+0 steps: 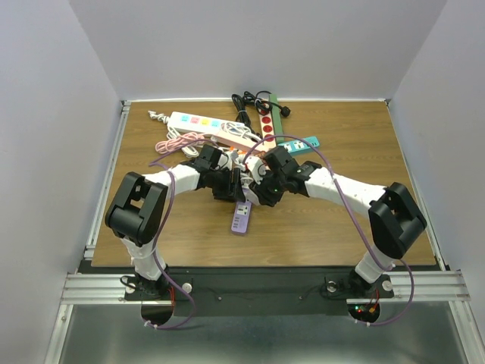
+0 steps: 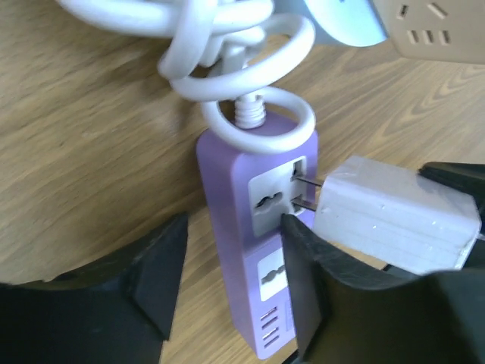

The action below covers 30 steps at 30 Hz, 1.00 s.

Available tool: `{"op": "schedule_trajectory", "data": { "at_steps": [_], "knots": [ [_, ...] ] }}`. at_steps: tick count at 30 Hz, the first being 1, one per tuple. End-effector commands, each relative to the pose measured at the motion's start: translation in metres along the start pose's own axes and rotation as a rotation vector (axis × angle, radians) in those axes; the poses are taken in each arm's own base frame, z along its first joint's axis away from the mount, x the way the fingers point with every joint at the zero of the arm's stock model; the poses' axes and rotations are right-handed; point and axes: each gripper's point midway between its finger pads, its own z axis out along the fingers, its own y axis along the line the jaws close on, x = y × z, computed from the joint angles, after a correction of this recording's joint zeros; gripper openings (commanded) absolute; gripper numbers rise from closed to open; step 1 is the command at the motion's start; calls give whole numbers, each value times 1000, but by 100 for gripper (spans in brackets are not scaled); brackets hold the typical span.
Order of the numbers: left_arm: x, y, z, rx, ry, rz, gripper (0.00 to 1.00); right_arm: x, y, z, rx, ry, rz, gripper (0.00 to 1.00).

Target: Insert the plug

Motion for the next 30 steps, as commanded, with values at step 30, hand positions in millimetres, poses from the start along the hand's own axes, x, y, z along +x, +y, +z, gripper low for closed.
{"op": "schedule_trajectory", "data": {
  "at_steps": [30],
  "knots": [
    [12,16,11,-65,36,135,39,-43,-31,-17,120,-19,-94,1]
  ]
}}
